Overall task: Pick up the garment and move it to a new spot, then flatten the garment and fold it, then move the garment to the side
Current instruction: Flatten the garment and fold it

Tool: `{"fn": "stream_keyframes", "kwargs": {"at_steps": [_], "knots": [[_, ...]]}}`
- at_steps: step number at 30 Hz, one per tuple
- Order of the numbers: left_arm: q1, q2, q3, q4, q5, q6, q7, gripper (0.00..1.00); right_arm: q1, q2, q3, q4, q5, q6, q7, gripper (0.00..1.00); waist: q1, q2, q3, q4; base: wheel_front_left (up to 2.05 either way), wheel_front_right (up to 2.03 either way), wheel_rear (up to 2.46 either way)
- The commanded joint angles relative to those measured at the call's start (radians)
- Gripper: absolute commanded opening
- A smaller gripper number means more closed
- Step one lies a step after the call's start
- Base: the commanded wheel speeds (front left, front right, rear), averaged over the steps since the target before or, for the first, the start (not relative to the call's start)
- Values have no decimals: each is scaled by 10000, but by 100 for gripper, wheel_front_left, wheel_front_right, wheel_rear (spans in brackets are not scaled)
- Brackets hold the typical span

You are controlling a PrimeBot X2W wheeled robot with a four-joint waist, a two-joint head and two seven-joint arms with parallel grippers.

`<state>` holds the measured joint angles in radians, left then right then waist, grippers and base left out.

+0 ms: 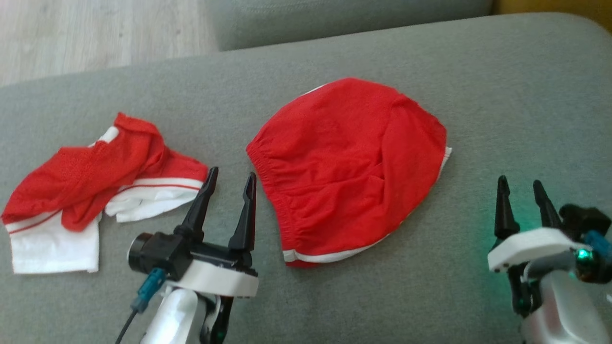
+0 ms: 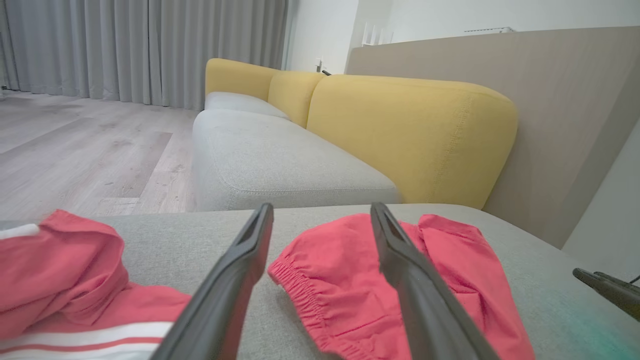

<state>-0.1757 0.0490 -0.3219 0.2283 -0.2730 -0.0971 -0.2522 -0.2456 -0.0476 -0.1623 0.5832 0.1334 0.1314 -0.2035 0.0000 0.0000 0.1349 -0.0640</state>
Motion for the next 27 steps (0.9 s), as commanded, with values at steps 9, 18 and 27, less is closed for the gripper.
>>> {"fn": "stream_keyframes", "kwargs": {"at_steps": [9,18,27], "knots": [[-774,13,221,-154,115,-81,-95,100,-2135,-26,-155,1586,201,-7,606,100,0,0,682,897,0,0,0],[-876,12,260,-148,113,-118,-95,100,-3117,-26,-144,3385,-739,-7,541,100,0,0,890,1256,0,0,0],[-965,12,227,-148,70,-78,-95,100,-3630,-26,-90,4475,-1686,-7,297,0,0,0,952,1265,0,0,0]]}}
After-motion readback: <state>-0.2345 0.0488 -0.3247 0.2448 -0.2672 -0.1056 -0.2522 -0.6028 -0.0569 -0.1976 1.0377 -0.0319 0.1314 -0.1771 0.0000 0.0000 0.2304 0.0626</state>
